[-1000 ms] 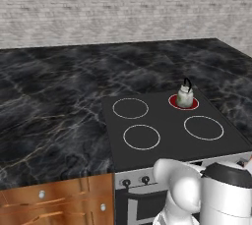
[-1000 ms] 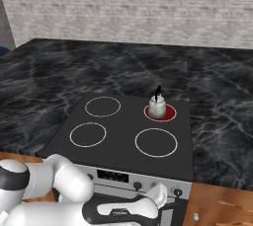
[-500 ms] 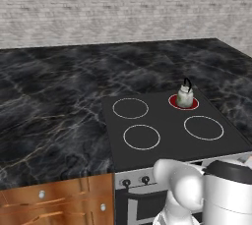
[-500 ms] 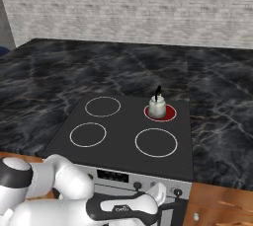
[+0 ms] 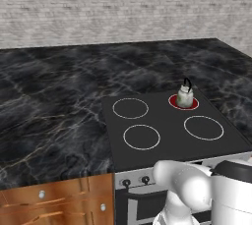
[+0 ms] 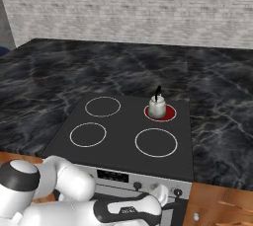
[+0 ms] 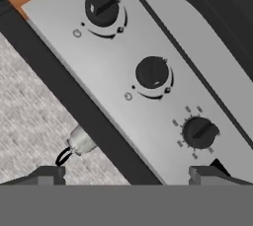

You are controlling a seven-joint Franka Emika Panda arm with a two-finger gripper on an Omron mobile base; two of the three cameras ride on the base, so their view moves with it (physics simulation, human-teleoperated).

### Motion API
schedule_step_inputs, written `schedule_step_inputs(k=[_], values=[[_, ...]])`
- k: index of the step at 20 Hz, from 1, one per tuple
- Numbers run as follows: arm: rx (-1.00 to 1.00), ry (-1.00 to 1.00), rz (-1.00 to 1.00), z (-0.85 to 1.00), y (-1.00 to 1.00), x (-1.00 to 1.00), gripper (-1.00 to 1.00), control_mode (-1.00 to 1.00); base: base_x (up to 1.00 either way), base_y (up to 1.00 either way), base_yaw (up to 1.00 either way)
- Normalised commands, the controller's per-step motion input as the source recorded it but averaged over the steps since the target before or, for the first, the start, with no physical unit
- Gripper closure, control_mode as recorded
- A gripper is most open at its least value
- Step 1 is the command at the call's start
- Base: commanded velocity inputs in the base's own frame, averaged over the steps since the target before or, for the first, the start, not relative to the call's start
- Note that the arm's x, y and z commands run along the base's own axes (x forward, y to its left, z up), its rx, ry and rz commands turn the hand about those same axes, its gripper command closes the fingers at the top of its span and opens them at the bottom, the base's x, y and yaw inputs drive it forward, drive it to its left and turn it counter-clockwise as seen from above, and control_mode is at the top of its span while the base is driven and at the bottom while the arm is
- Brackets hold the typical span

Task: The kettle is done boiling. Turn off the stove, then wait for 300 timesteps before moving the kettle to the dining table.

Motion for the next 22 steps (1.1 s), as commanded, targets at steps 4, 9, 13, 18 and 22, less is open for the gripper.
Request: schedule_step_inputs(k=[4,9,13,18,22], values=[[0.0,0.0,0.0,-0.07,0.0,0.05,-1.0,-1.0,0.0,0.0,0.0],[0.0,0.0,0.0,-0.08,0.0,0.1,-1.0,-1.0,0.0,0.0,0.0],[0.0,0.0,0.0,-0.08,0.0,0.1,-1.0,-1.0,0.0,0.0,0.0],[0.0,0.0,0.0,-0.08,-0.01,0.08,-1.0,-1.0,0.0,0.0,0.0],[0.0,0.0,0.0,-0.07,-0.02,0.1,-1.0,-1.0,0.0,0.0,0.0]])
